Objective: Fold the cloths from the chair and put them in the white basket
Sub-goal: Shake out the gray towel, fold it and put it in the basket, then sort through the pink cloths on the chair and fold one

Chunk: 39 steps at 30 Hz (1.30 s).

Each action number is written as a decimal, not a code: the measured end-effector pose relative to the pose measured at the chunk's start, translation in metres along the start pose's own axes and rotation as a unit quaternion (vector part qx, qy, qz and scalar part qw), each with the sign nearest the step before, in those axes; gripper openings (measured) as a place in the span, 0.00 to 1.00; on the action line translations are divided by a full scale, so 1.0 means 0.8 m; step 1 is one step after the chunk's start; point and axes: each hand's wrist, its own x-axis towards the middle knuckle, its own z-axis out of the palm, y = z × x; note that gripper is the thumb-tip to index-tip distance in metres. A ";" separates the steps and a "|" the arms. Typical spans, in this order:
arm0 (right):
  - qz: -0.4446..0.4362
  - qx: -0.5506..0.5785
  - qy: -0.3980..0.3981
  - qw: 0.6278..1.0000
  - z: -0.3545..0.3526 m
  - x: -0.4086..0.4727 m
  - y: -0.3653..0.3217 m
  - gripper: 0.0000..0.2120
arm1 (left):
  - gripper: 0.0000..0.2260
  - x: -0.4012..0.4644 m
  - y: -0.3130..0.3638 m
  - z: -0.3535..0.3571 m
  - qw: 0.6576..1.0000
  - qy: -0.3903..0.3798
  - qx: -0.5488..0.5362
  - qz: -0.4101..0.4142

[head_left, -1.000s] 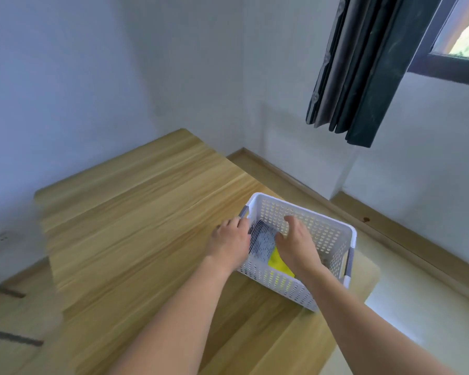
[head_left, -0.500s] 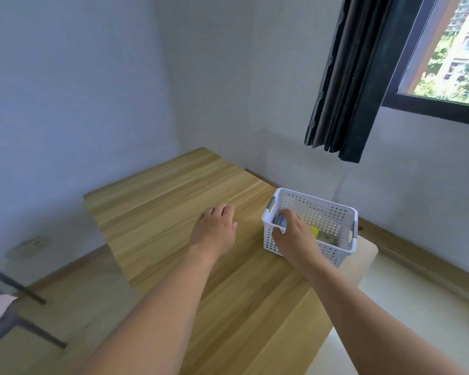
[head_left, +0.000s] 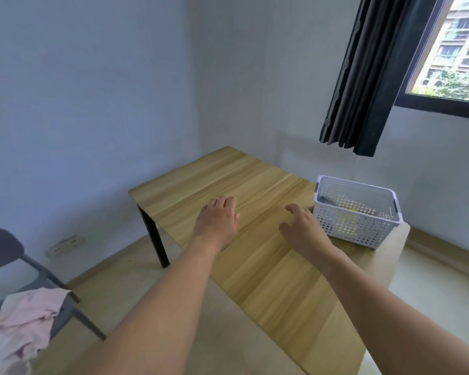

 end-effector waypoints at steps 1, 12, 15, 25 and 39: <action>0.004 0.001 -0.004 1.000 0.012 -0.011 -0.018 0.25 | 0.20 -0.013 -0.022 -0.006 1.000 -0.005 -0.002 0.000; 0.009 -0.007 -0.026 1.000 0.108 -0.067 -0.145 0.25 | 0.20 -0.105 -0.177 -0.044 0.999 -0.003 -0.037 -0.010; 0.014 -0.009 -0.034 0.999 0.156 -0.083 -0.195 0.25 | 0.20 -0.134 -0.240 -0.050 0.999 -0.010 -0.036 -0.009; 0.056 0.005 -0.028 0.998 0.338 -0.136 -0.393 0.24 | 0.18 -0.202 -0.505 -0.073 0.998 -0.020 -0.051 0.004; 0.073 0.013 -0.104 0.992 0.549 -0.137 -0.562 0.22 | 0.18 -0.290 -0.761 -0.065 0.990 -0.073 -0.110 -0.055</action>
